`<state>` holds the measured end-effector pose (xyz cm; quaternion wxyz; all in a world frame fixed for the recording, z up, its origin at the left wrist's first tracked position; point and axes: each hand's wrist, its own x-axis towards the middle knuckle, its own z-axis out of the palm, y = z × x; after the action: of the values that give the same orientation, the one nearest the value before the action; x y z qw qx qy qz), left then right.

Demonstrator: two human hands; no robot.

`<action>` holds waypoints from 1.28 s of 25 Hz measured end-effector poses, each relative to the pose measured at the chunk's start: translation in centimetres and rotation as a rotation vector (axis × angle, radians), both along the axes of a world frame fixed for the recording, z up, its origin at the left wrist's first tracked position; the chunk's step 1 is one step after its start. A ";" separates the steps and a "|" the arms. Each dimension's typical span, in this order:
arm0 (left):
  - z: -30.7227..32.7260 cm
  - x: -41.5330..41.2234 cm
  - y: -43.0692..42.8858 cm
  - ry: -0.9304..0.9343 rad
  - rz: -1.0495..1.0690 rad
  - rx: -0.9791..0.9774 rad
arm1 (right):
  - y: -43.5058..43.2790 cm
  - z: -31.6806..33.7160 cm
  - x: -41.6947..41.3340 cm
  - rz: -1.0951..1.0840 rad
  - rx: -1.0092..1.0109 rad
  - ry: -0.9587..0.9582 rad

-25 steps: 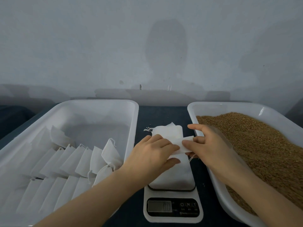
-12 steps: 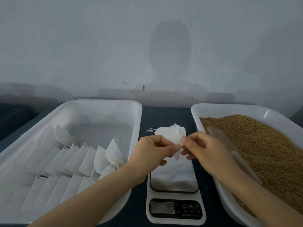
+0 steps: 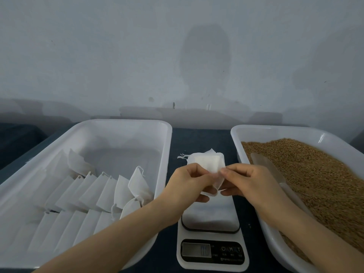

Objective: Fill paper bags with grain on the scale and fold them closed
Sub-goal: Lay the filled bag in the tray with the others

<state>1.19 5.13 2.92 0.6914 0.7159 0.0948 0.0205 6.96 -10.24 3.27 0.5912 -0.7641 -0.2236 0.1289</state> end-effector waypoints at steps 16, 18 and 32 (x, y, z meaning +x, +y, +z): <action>-1.2 -0.6 -1.4 -0.501 -0.001 0.672 | 0.0 0.1 -0.3 -0.024 -0.201 -0.119; -1.4 -0.6 -1.3 -0.529 -0.027 0.685 | 0.0 0.6 -0.6 -0.029 -0.135 -0.026; -1.7 0.4 -0.5 -0.375 -0.094 0.980 | -0.6 1.3 -0.8 0.027 -0.363 -0.057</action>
<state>1.57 4.62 1.20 0.2809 0.9427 -0.0835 0.1592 6.13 -10.85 4.56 0.4351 -0.8586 -0.2236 0.1531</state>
